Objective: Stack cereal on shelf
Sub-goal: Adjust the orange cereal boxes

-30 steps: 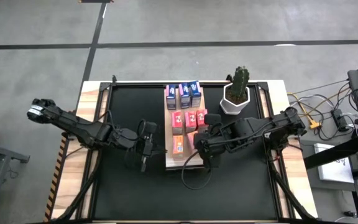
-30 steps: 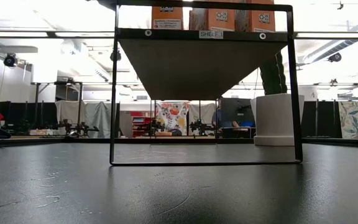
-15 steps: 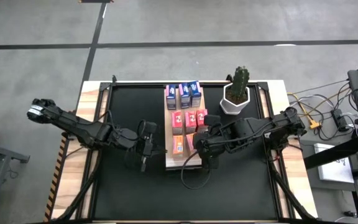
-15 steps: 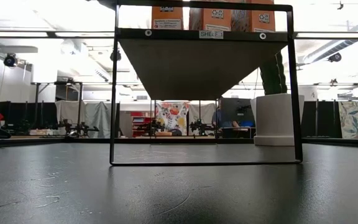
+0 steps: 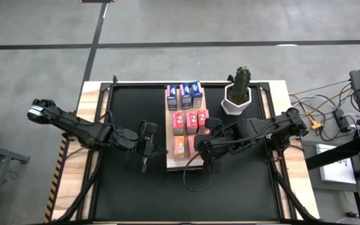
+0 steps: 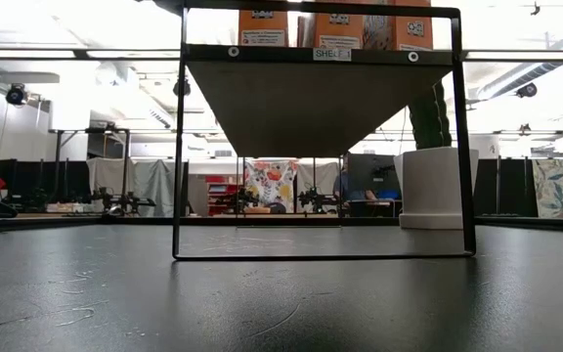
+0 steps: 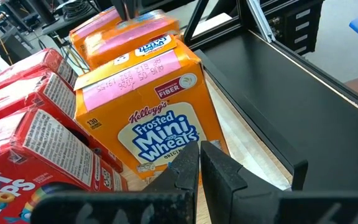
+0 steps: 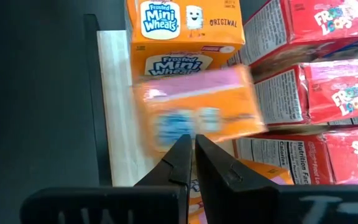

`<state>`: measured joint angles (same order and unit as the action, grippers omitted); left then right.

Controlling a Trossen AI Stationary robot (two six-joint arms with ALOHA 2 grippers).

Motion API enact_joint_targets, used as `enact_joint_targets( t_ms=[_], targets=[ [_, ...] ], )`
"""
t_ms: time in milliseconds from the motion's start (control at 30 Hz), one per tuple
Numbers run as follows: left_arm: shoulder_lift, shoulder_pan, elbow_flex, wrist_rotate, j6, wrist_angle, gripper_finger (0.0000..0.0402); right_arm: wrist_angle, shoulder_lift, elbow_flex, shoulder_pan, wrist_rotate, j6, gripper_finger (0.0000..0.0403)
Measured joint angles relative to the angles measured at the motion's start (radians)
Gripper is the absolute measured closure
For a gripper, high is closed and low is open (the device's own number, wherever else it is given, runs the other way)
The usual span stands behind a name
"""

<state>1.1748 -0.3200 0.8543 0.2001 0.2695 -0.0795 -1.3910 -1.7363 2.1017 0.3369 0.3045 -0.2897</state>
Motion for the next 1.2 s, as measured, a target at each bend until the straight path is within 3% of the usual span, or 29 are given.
enact_joint_targets(
  t_ms=[633, 967, 1200],
  targets=[
    [0.000, 0.000, 0.000, 0.000, 0.000, 0.000, 0.0402, 0.007, 0.000, 0.000, -0.001, 0.039, 0.025, 0.0390],
    [0.000, 0.000, 0.000, 0.000, 0.000, 0.000, 0.0402, 0.113, 0.000, -0.022, -0.007, 0.099, 0.179, 0.0390],
    [0.000, 0.000, 0.000, 0.000, 0.000, 0.000, 0.0402, 0.124, 0.001, -0.069, -0.015, 0.117, 0.201, 0.0390]
  ],
)
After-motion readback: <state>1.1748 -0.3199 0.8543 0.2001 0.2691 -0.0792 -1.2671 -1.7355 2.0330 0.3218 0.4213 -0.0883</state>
